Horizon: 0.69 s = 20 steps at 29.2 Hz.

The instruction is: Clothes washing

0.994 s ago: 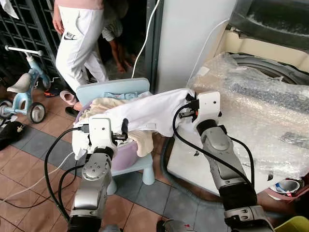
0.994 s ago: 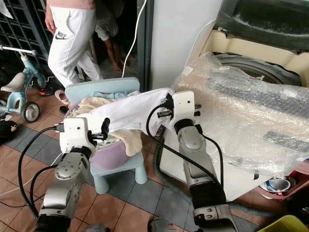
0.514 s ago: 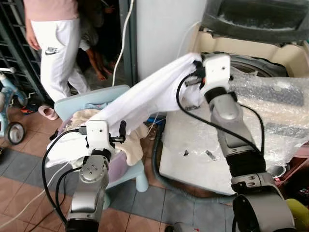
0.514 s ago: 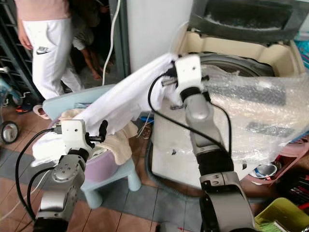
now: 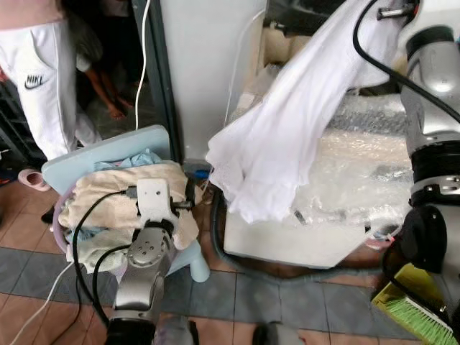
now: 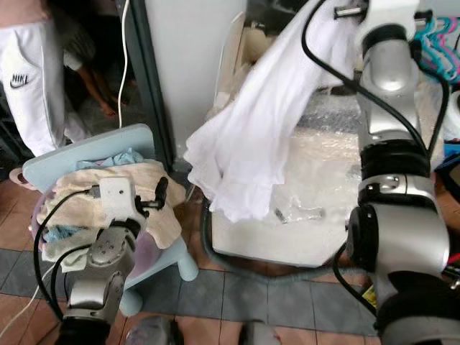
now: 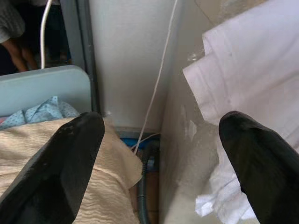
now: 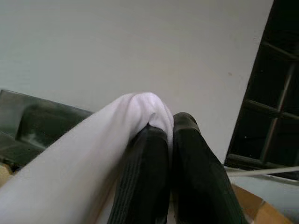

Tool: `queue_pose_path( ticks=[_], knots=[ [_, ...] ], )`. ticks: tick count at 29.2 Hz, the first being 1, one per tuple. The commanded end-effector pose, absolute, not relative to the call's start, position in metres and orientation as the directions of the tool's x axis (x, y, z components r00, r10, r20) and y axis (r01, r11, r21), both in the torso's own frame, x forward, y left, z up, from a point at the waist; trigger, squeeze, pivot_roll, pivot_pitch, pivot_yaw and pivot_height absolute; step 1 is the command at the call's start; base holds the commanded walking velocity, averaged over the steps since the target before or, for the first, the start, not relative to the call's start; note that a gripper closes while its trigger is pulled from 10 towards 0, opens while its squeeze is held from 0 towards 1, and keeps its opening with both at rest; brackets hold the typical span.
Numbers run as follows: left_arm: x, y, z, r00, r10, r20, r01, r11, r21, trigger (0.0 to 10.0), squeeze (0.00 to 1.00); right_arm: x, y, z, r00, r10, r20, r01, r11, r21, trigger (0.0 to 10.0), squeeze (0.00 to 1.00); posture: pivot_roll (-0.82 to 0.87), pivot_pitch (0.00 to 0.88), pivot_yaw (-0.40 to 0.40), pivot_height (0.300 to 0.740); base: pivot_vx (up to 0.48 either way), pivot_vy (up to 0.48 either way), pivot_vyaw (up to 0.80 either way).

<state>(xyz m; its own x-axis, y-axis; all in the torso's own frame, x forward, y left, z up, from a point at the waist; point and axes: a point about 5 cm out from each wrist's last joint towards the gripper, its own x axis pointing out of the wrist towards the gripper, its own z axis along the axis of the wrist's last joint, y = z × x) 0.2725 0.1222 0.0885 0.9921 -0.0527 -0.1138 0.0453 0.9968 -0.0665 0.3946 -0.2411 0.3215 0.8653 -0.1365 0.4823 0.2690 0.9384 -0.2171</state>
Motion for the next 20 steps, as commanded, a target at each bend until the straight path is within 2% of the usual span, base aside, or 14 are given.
queue_pose_path(
  ticks=[1, 5, 12, 15, 20],
  knots=[
    [0.273, 0.119, 0.090, 0.993, -0.055, -0.107, 0.046, 0.995, -0.083, 10.0, 0.00, 0.393, -0.238, 0.336, 0.833, -0.123, 0.539, 0.265, 0.945, -0.193, 10.0, 0.00, 0.01, 0.000, -0.025, 0.740, 0.000, 0.000, -0.80],
    [0.272, 0.119, 0.090, 0.993, -0.070, -0.098, 0.062, 0.994, -0.087, 10.0, 0.00, 0.395, -0.222, 0.316, 0.855, -0.045, 0.516, 0.199, 0.948, -0.247, 10.0, 0.00, 0.01, 0.000, -0.023, 0.740, 0.000, 0.000, -0.80],
    [0.274, 0.119, 0.092, 0.992, -0.082, -0.094, 0.074, 0.994, -0.082, 10.0, 0.00, 0.389, -0.206, 0.286, 0.875, 0.041, 0.482, 0.100, 0.960, -0.263, 10.0, 0.00, 0.01, 0.000, -0.020, 0.740, 0.000, 0.000, -0.80],
    [0.275, 0.121, 0.092, 0.993, -0.073, -0.093, 0.067, 0.995, -0.069, 10.0, 0.00, 0.375, -0.193, 0.264, 0.884, 0.119, 0.453, 0.018, 0.958, -0.287, 10.0, 0.00, -0.01, 0.000, -0.013, 0.740, 0.000, 0.000, 0.00],
    [0.273, 0.124, 0.092, 0.995, -0.066, -0.078, 0.060, 0.995, -0.074, 10.0, 0.00, 0.351, -0.180, 0.229, 0.909, 0.162, 0.383, -0.055, 0.960, -0.275, 10.0, 0.00, -0.02, 0.000, -0.011, 0.740, 0.000, 0.000, 0.00]
  ],
)
